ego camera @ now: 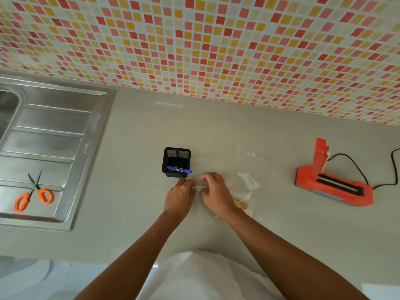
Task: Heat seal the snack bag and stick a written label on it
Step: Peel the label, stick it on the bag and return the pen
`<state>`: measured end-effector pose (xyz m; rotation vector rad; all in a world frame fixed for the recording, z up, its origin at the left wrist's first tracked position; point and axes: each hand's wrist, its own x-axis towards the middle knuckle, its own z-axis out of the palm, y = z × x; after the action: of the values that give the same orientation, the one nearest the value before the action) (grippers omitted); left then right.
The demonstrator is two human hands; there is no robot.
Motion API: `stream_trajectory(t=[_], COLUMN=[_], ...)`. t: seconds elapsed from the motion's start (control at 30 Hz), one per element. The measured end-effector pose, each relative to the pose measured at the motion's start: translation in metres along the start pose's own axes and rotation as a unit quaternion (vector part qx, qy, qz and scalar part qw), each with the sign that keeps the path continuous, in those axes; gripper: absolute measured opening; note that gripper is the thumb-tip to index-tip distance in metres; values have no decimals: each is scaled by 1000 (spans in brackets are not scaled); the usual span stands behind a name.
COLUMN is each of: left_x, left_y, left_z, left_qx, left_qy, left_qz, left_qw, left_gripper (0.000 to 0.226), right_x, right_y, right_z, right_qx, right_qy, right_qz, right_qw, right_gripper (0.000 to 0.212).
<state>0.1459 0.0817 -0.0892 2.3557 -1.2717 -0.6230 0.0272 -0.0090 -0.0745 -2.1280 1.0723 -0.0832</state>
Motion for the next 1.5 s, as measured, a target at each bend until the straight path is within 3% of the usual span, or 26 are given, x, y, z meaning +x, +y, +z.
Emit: stream_trajectory(t=[0.17, 0.3, 0.4, 0.5, 0.57, 0.63, 0.9, 1.2, 1.5], left_x=[0, -2, -7, -12, -16, -20, -42, -70, -83], left_y=[-2, -1, 7, 27, 45, 62, 131, 148, 155], left_z=[4, 2, -16, -62, -100, -133, -208, -212, -212], left_qx=[-15, -43, -159, -349, -462, -511, -512, -538, -522], left_qy=[12, 12, -27, -69, -90, -113, -174, -198, -178], left_qz=[0, 9, 4, -39, -58, -42, 50, 69, 73], left_qw=[1000, 999, 987, 934, 881, 851, 840, 817, 831], left_gripper=[10, 8, 10, 15, 3, 14, 13, 18, 15], right_x=[0, 4, 6, -2, -13, -25, -73, -111, -125], right_y=[4, 6, 2, -21, -40, -58, -106, -118, -118], right_z=[0, 3, -12, -62, -105, -141, -203, -222, -220], right_qx=[-47, -35, 9, 75, 127, 148, 172, 185, 209], right_qy=[-43, -50, -81, -115, -130, -119, -41, -10, 0], right_qz=[-11, 7, -7, -11, -28, -52, -126, -159, -157], right_qw=[998, 998, 997, 990, 983, 980, 976, 970, 965], right_gripper=[40, 23, 13, 4, 6, 7, 13, 13, 12])
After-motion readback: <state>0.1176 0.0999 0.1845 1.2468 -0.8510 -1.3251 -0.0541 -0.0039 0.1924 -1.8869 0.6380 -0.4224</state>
